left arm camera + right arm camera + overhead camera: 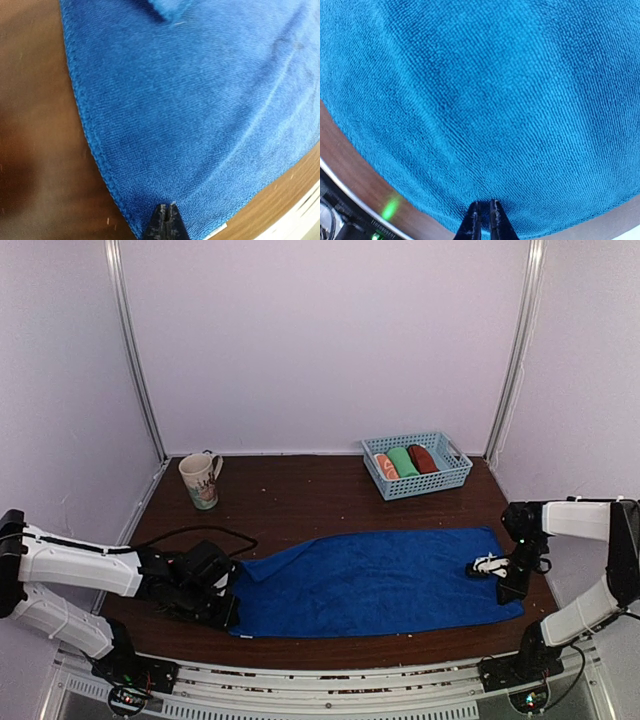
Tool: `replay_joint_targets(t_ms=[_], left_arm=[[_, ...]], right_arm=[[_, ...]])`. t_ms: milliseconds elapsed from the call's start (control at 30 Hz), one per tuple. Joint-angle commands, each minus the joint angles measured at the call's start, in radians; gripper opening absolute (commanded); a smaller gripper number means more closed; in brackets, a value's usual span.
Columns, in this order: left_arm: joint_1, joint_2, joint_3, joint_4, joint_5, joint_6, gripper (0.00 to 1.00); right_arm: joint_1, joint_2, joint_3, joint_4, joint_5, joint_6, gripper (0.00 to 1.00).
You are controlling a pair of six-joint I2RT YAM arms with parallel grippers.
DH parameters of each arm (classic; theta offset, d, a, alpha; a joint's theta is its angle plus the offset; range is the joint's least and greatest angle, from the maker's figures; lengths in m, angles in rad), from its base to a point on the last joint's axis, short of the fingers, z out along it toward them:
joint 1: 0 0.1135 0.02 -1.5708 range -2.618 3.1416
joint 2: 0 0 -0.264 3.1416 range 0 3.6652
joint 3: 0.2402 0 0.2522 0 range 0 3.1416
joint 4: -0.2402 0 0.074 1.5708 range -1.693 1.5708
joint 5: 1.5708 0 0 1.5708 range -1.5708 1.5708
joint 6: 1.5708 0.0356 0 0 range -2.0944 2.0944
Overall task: Roll the towels
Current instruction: Smooth out the towel at the center of the board.
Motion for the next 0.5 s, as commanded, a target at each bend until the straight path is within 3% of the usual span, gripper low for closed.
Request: replay_joint_targets(t_ms=[0,133,233,467], left_arm=[[-0.011,-0.024,0.043,-0.262,-0.046,-0.026,0.02],[-0.006,0.011,0.287,-0.408,-0.166,0.043,0.23],[0.049,0.038,0.351,-0.403,-0.175,0.101,0.38],[0.171,0.189,0.405,-0.351,-0.055,0.278,0.30]], right_arm=[[0.030,-0.034,0.047,-0.117,-0.026,-0.018,0.10],[0.044,-0.071,0.163,-0.191,-0.124,-0.043,0.20],[0.044,-0.051,0.229,-0.177,-0.183,-0.021,0.24],[0.044,0.052,0.328,0.002,-0.270,0.145,0.19]])
